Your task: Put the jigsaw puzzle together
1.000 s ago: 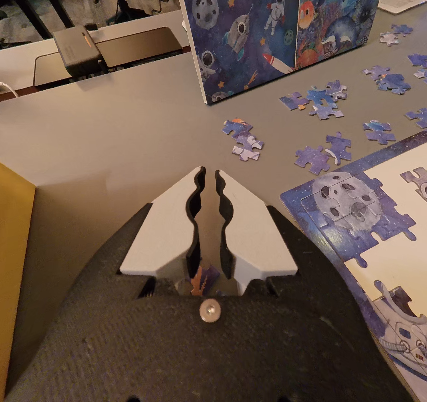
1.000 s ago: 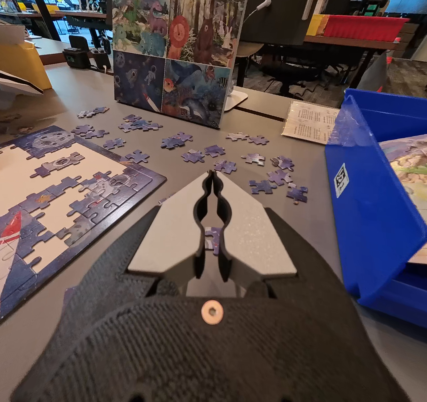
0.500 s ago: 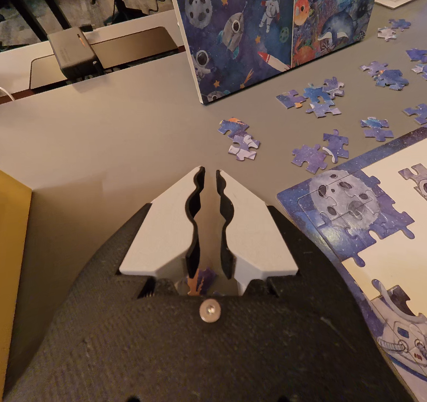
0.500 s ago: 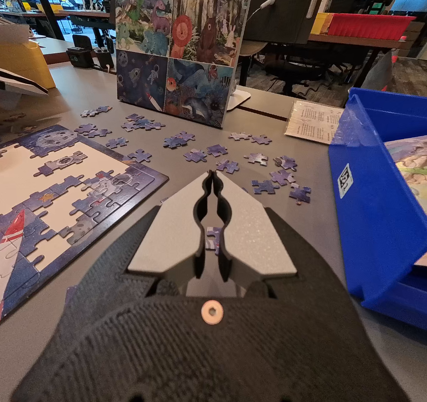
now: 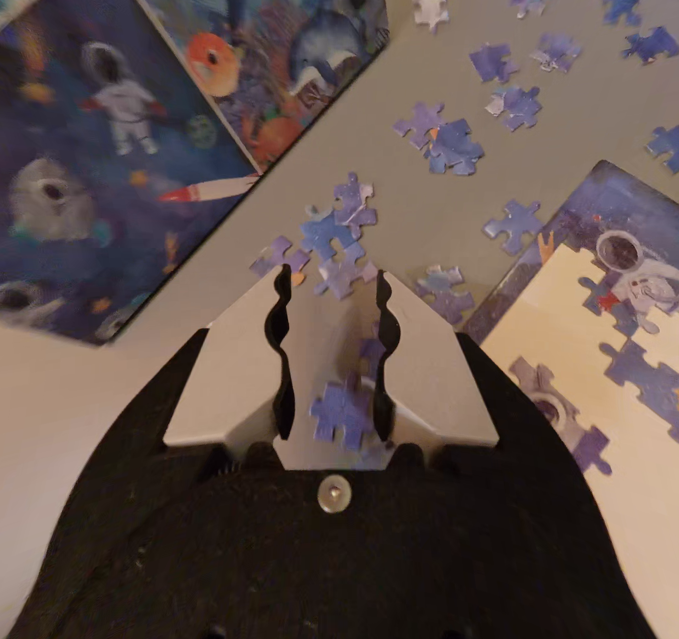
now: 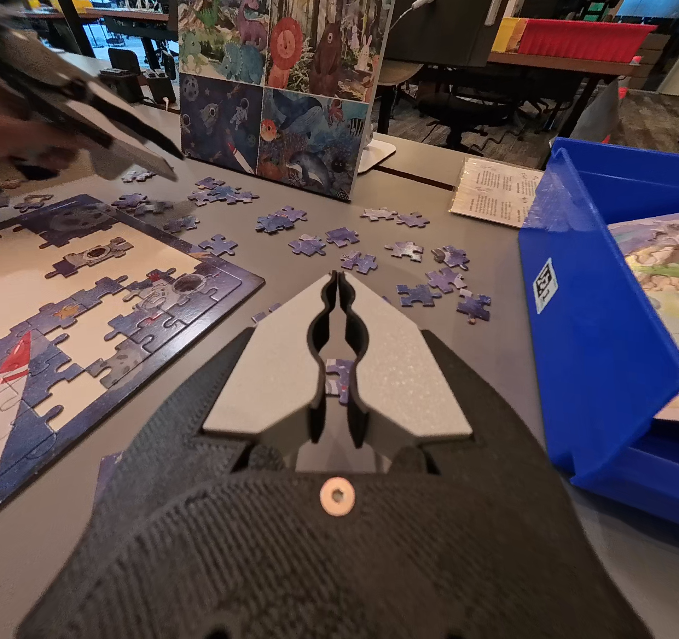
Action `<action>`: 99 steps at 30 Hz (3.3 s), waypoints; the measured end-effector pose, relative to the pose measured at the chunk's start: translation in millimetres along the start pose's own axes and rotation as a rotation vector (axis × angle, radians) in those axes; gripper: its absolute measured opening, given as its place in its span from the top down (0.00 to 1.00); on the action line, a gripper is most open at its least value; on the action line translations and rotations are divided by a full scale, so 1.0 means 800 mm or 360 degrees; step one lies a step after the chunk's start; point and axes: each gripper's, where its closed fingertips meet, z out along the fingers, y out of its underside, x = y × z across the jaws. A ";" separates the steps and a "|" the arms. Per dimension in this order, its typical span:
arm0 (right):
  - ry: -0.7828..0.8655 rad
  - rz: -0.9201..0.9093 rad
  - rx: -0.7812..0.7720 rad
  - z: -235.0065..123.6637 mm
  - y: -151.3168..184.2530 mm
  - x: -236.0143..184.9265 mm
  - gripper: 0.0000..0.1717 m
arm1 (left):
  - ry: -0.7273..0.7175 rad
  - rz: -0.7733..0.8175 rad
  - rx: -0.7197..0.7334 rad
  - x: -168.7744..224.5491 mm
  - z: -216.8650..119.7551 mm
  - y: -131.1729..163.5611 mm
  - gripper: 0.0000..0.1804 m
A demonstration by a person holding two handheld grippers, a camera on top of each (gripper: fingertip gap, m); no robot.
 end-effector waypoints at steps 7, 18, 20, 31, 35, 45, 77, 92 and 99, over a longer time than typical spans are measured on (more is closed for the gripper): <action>-0.0038 0.0076 0.0055 -0.004 -0.005 0.002 1.00 | 0.0159 -0.0022 -0.0136 -0.003 0.057 -0.004 0.73; -0.0068 0.0059 0.0024 -0.001 -0.001 -0.004 1.00 | 0.0163 0.0050 -0.0126 0.004 0.047 0.000 0.84; -0.0068 0.0061 0.0027 -0.001 -0.002 -0.004 1.00 | 0.0133 0.0068 -0.0107 0.002 0.040 -0.002 0.84; -0.0074 0.0071 0.0036 -0.002 -0.003 -0.004 1.00 | 0.0230 -0.0057 0.0129 -0.006 0.006 -0.023 0.83; -0.0081 0.0069 0.0032 -0.001 -0.002 -0.005 1.00 | 0.0350 -0.0069 0.0016 0.008 0.027 -0.002 0.73; -0.0091 0.0063 0.0027 0.000 -0.002 -0.007 1.00 | 0.0309 0.0077 -0.0117 0.014 0.033 0.014 0.80; -0.0097 0.0062 0.0014 0.000 0.000 -0.009 1.00 | 0.0059 -0.0155 -0.0208 0.009 0.028 0.013 0.74; -0.0103 0.0064 0.0012 0.000 0.000 -0.009 1.00 | -0.0094 -0.0232 -0.0143 -0.012 0.034 0.012 0.87; -0.0097 0.0048 0.0023 -0.001 -0.002 -0.010 1.00 | -0.0077 -0.0201 -0.0038 -0.008 0.023 -0.005 0.87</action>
